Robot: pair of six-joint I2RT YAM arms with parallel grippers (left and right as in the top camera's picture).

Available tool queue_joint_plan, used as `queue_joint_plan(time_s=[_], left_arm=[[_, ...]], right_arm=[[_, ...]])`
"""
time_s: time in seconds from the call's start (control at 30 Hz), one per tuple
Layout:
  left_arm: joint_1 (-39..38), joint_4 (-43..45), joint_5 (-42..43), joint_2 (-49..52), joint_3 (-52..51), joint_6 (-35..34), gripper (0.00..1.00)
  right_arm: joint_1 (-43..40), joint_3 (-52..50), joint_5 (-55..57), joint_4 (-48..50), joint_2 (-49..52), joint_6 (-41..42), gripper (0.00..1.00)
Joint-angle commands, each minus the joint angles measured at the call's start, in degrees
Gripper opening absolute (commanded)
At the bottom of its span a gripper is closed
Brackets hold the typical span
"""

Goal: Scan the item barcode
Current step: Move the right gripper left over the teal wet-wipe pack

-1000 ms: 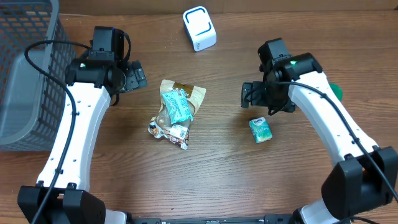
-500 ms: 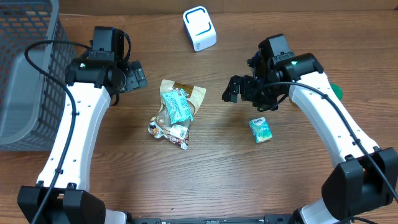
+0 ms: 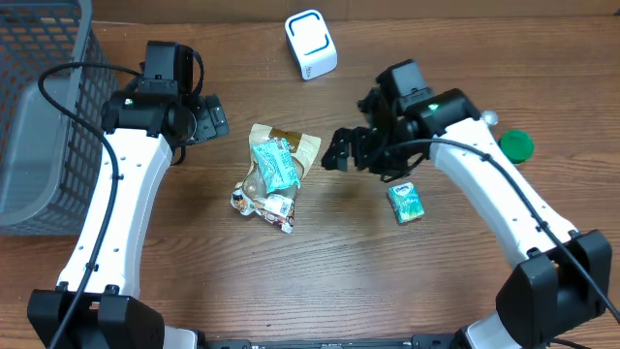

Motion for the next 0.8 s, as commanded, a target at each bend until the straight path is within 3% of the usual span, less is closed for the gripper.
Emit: queue_joint_plan(time_s=[0.0,0.77], left_arm=[[-0.2,0.0,-0.2,-0.1,0.6,1.5,1.0],[-0.2,0.0,-0.2,-0.1,0.6,1.5,0.99]], right_arm=[[3.6,0.7,-0.7,1.6,-1.1,0.0,1.0],[7.6,0.3,-0.7,3.0,-1.1,0.1,1.0]])
